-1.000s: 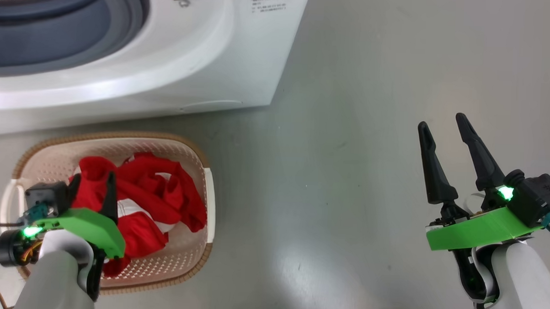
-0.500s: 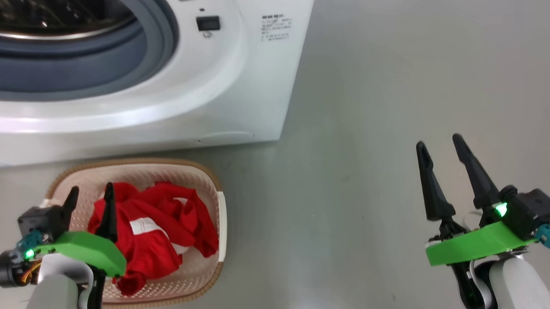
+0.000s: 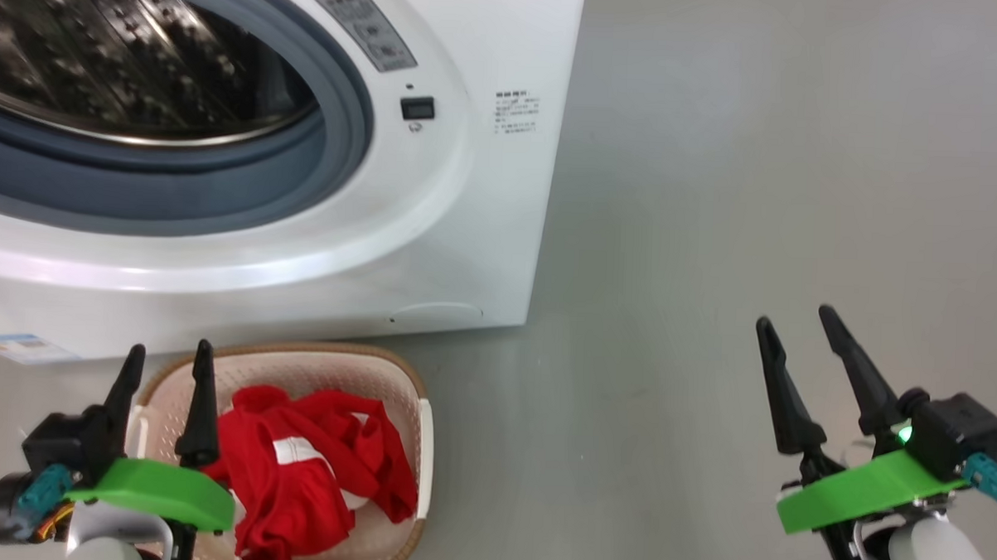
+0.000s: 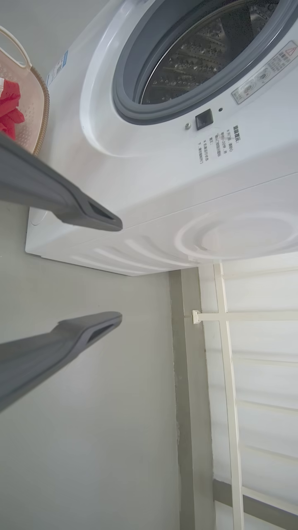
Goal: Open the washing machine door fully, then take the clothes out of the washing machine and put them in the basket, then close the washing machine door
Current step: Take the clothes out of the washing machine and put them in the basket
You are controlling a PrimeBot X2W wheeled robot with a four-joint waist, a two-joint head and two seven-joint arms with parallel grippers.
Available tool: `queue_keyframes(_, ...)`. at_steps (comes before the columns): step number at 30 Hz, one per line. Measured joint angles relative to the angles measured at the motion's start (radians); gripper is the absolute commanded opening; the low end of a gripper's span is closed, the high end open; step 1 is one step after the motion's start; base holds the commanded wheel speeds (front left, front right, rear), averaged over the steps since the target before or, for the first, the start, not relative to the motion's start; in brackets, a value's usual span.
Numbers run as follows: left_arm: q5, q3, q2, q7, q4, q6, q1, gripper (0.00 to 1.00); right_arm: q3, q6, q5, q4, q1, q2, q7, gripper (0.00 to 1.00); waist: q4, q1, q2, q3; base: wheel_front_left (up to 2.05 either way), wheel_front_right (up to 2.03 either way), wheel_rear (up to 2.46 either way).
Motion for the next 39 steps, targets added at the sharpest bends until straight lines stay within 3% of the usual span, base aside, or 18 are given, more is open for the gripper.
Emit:
queue_keyframes(27, 0.014, 0.036, -0.016, 0.000, -0.397, 0.000, 0.345, 1.00, -0.034, 0.000, 0.009, 0.006, 0.186, -0.016, 0.000, 1.00, 0.021, 0.0000, 0.0000, -0.218, 0.00, 0.00, 0.00)
queue_keyframes(39, 0.021, 0.040, -0.018, 0.000, -0.453, 0.000, 0.414, 1.00, -0.057, 0.000, 0.009, -0.002, 0.223, -0.018, 0.000, 1.00, 0.030, 0.0000, 0.0000, -0.254, 0.00, 0.00, 0.00)
